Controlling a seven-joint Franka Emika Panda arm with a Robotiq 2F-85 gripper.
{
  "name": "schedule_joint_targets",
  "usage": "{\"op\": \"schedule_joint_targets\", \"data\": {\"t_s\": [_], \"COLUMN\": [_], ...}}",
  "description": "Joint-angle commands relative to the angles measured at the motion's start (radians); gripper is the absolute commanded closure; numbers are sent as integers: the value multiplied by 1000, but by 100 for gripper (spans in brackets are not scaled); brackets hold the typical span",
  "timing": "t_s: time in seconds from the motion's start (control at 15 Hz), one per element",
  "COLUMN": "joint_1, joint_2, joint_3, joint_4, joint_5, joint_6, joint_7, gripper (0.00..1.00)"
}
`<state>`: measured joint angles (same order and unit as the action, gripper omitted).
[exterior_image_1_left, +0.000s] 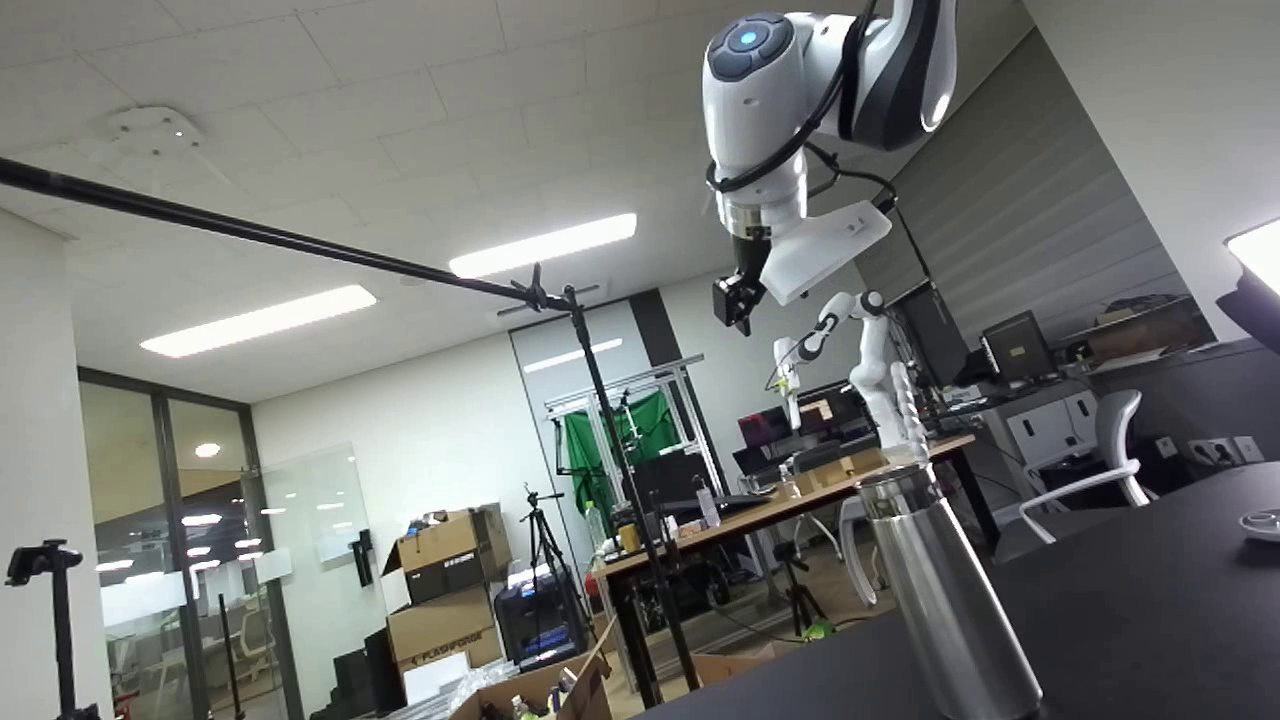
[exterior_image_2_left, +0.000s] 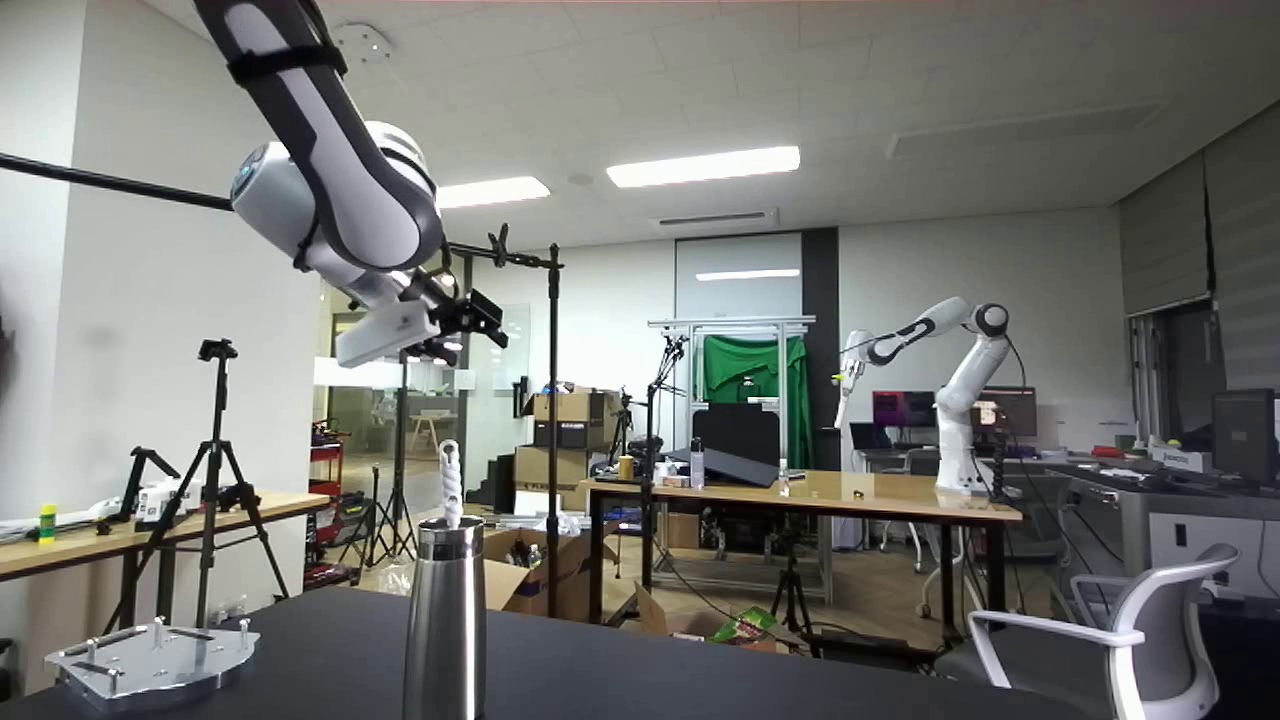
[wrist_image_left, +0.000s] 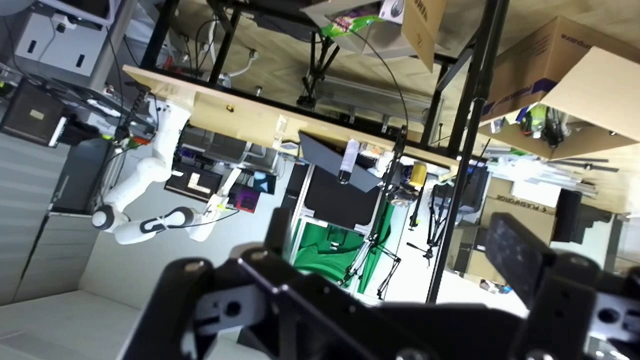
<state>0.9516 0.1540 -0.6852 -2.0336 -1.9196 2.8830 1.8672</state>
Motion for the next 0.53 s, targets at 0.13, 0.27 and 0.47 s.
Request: {"op": "schedule_joint_targets", "data": {"t_s": [0.13,0.27,0.47], "joint_1": [-36,-269,-475], "joint_2": [-64,-88,-99], "joint_3": [-43,201,442], "joint_4": [-96,-157,-229], "joint_5": [371,530,790], "joint_6": [202,200,154], "joint_7": [-443,-615,-845], "gripper": [0,0,0]}}
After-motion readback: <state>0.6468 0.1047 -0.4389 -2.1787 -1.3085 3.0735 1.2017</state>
